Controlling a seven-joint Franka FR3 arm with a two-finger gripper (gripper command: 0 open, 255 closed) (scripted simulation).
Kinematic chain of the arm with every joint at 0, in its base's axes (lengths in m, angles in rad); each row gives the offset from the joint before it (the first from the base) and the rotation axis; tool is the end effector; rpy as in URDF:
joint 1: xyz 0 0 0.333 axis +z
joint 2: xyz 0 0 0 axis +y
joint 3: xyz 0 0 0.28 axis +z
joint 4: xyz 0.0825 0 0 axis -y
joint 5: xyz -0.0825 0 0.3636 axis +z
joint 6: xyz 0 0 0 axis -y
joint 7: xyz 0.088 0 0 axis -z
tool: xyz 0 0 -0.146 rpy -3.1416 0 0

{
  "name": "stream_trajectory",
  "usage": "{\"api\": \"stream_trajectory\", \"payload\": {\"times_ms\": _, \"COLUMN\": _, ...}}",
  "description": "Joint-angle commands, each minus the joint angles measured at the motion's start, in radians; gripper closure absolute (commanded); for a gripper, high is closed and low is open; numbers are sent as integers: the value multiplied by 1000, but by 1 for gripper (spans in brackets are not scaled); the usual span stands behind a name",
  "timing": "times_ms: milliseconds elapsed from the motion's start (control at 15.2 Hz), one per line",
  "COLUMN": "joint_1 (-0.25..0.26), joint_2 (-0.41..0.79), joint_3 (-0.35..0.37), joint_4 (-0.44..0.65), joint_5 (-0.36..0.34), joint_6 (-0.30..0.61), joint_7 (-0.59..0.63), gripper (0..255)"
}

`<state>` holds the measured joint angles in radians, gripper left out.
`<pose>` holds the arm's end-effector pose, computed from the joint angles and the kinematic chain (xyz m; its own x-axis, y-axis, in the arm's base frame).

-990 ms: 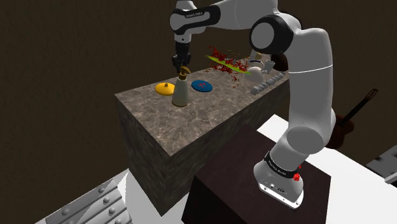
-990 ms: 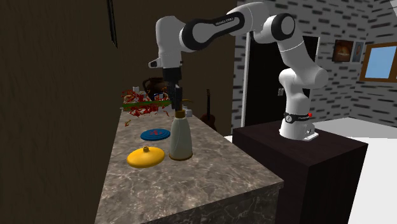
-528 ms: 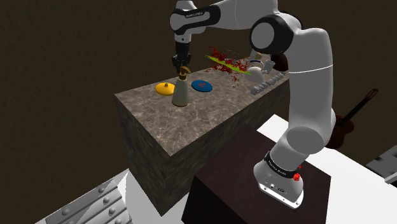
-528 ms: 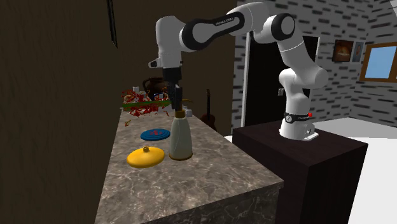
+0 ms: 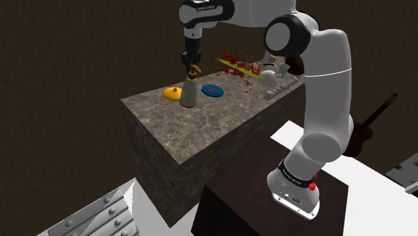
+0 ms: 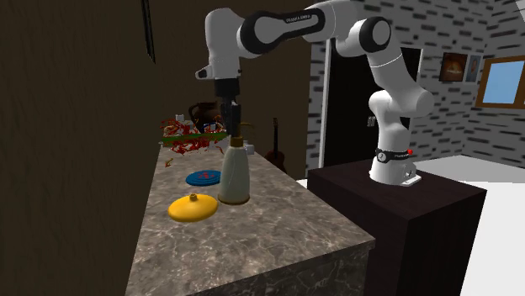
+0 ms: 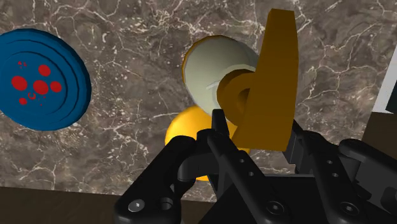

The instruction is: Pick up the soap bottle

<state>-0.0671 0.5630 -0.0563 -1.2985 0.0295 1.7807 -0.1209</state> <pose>0.6632 -0.0723 0.3484 0.9968 -0.0020 -0.0795 -0.0026 -1.0000 -0.0079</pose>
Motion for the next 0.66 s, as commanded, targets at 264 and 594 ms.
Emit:
{"api": "stream_trajectory", "payload": {"times_ms": 264, "joint_1": -2, "joint_2": -6, "joint_3": -1, "joint_4": 72, "joint_5": -1, "joint_6": -78, "joint_7": 0, "gripper": 255}}
{"api": "stream_trajectory", "payload": {"times_ms": 594, "joint_1": -3, "joint_2": -5, "joint_3": -1, "joint_4": 117, "joint_5": -1, "joint_6": -121, "joint_7": 0, "gripper": 255}}
